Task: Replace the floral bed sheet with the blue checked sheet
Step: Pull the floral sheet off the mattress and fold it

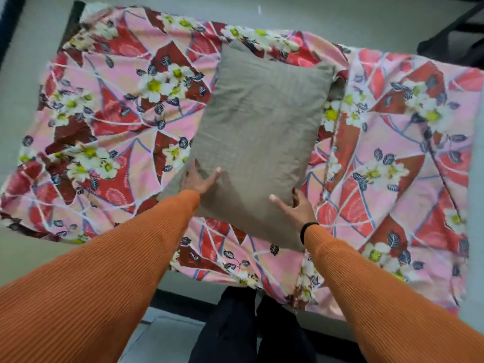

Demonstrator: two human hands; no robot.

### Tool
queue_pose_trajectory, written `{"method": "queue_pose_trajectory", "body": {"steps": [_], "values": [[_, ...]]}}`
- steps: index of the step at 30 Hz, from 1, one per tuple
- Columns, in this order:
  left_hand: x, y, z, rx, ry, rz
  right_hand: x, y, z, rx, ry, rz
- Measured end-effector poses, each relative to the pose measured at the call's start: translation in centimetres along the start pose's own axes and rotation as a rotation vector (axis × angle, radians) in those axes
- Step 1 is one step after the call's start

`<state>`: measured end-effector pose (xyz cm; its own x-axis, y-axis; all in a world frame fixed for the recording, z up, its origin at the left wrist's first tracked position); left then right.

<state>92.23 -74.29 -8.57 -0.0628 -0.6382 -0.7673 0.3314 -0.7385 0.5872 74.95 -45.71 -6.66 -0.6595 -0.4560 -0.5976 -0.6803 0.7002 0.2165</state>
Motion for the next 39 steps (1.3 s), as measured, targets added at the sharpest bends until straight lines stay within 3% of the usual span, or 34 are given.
{"method": "queue_pose_trajectory", "body": {"steps": [3,8,15,17,21,31,39], "values": [[0.0,1.3,1.1,-0.225,0.045,-0.144,-0.7,-0.3,-1.6,0.082,-0.032,0.044],[0.0,4.8,1.9,-0.094,0.123,-0.202,-1.4,1.6,-5.8,0.047,-0.047,0.092],[-7.4,4.9,6.1,-0.417,0.148,-0.483,-1.9,8.6,-18.9,0.038,0.175,0.059],[-10.8,3.1,7.2,-0.477,0.145,-0.579,-3.1,10.7,-22.6,0.013,0.291,0.042],[-16.9,-1.1,8.9,-0.545,0.172,-0.591,-6.0,15.2,-26.6,-0.100,0.444,0.017],[-28.6,-14.9,15.5,-0.592,0.079,-0.621,-14.4,32.6,-28.4,-0.322,0.704,0.071],[-42.4,-29.2,20.1,-0.490,0.100,-0.757,-21.7,48.7,-26.9,-0.457,0.684,0.152]]}}
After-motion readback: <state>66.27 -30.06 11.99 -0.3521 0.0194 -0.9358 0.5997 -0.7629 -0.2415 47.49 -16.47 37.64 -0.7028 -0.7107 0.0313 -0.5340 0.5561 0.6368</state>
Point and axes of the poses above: each hand's wrist, its own x-axis towards the middle knuckle, its own y-axis out of the back of the hand, z = x × y, the point moved 8 cm from there along x, towards the middle knuckle, and after that the axes turned 11 degrees about y, right-handed, at the moved point
